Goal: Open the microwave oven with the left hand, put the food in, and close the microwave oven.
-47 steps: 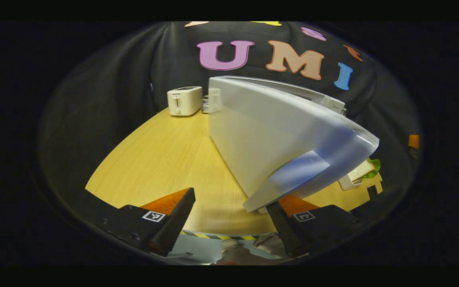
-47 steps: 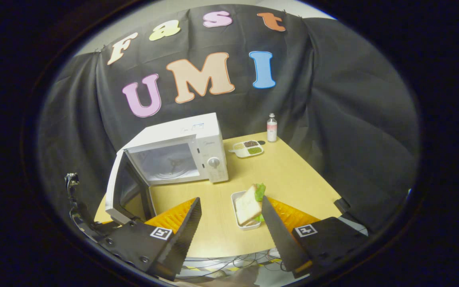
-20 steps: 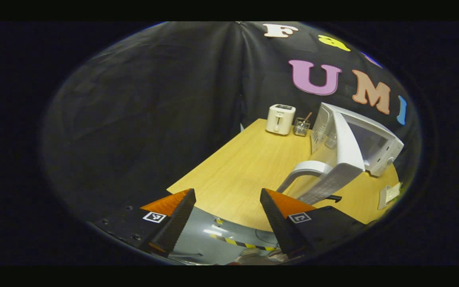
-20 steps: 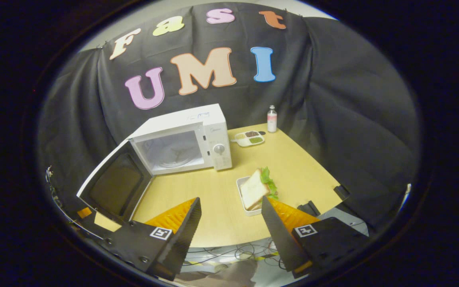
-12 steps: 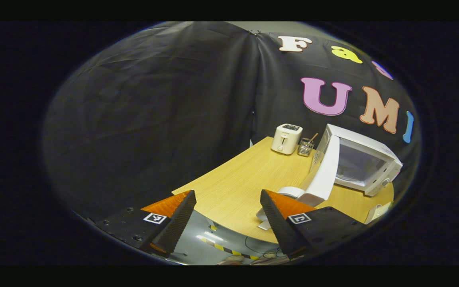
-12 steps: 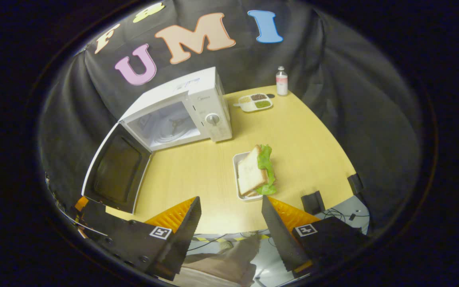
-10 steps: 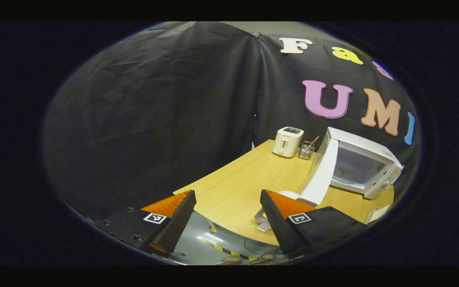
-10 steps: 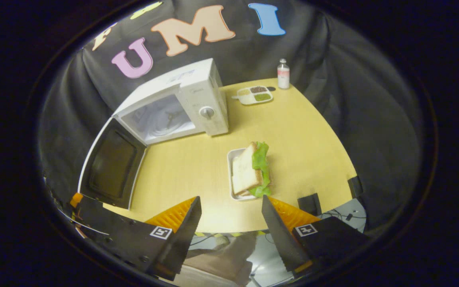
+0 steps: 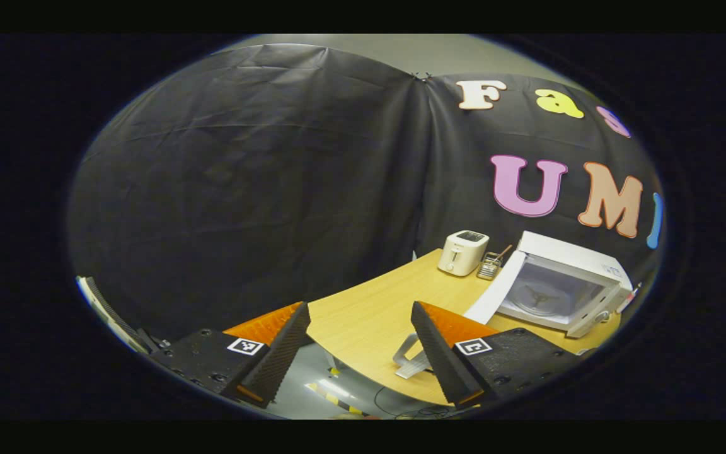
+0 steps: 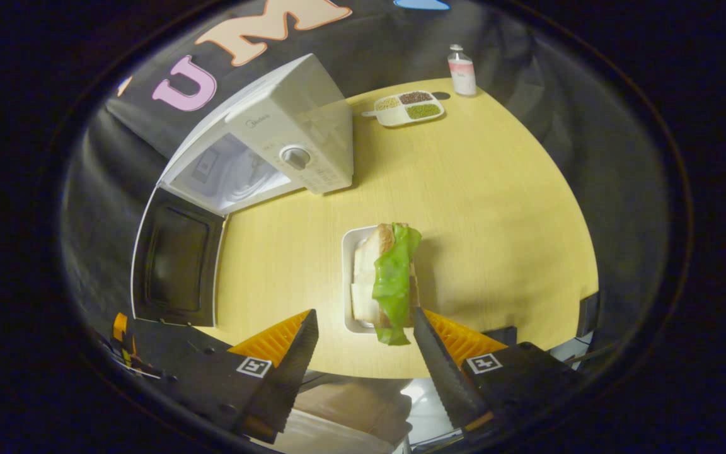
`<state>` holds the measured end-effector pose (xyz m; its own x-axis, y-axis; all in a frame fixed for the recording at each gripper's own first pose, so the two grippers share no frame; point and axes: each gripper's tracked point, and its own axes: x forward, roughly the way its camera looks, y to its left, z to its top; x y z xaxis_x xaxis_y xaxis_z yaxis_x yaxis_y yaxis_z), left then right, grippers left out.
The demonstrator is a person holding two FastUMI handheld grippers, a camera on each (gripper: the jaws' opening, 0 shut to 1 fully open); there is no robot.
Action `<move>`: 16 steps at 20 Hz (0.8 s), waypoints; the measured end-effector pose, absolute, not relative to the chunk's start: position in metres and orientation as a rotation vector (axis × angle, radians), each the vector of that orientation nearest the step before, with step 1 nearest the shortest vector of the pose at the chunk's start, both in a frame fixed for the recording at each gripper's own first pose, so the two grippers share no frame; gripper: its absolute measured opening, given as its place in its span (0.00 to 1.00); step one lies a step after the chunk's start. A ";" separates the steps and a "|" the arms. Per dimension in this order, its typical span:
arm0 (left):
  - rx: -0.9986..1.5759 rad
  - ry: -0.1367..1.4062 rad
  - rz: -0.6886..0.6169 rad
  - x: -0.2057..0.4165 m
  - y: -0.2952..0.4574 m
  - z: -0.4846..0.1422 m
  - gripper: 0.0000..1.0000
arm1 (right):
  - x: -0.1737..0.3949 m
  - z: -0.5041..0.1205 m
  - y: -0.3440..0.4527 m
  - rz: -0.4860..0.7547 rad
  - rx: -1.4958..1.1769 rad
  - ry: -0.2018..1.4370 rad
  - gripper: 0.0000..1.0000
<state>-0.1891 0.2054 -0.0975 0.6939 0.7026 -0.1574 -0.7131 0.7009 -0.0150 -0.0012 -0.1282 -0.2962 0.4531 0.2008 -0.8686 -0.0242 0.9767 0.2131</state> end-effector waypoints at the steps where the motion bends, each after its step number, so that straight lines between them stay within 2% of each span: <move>1: -0.080 0.139 0.805 -0.192 0.202 -0.097 0.94 | 0.003 -0.303 -0.131 0.141 0.183 1.118 0.96; 3: -0.082 0.136 0.831 -0.196 0.198 -0.094 0.94 | 0.006 -0.311 -0.131 0.149 0.227 1.166 0.96; 4: -0.084 0.138 0.842 -0.198 0.197 -0.094 0.94 | 0.009 -0.315 -0.128 0.165 0.260 1.185 0.89; 5: -0.086 0.145 0.855 -0.199 0.197 -0.096 0.94 | 0.011 -0.320 -0.126 0.172 0.290 1.202 0.98; 6: -0.088 0.149 0.864 -0.200 0.197 -0.098 0.94 | 0.013 -0.323 -0.126 0.173 0.307 1.213 0.98; 7: -0.091 0.152 0.870 -0.200 0.195 -0.099 0.90 | 0.015 -0.326 -0.128 0.169 0.316 1.220 0.89; 8: -0.093 0.156 0.873 -0.199 0.187 -0.103 0.94 | 0.017 -0.330 -0.130 0.162 0.325 1.227 0.98; 9: -0.096 0.160 0.875 -0.197 0.186 -0.104 0.94 | 0.019 -0.333 -0.132 0.157 0.337 1.232 0.88; 11: -0.094 0.164 0.875 -0.193 0.184 -0.105 0.94 | 0.020 -0.338 -0.133 0.152 0.367 1.243 0.86; 12: -0.094 0.170 0.874 -0.192 0.182 -0.106 0.95 | 0.020 -0.340 -0.132 0.150 0.386 1.248 0.91; 13: -0.093 0.175 0.871 -0.189 0.180 -0.106 0.94 | 0.021 -0.341 -0.132 0.148 0.404 1.254 0.79; 14: -0.092 0.179 0.865 -0.186 0.185 -0.104 0.94 | 0.022 -0.344 -0.132 0.147 0.423 1.254 0.79; 15: -0.091 0.181 0.860 -0.182 0.184 -0.104 0.94 | 0.025 -0.348 -0.132 0.138 0.438 1.261 0.75; 16: -0.092 0.182 0.854 -0.180 0.183 -0.105 0.91 | 0.021 -0.347 -0.129 0.143 0.449 1.273 0.58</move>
<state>-0.1798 0.1831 -0.1054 0.6424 0.7409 -0.1960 -0.7565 0.6540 -0.0074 0.0210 -0.1292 -0.3472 0.2981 0.3476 -0.8890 0.1418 0.9049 0.4014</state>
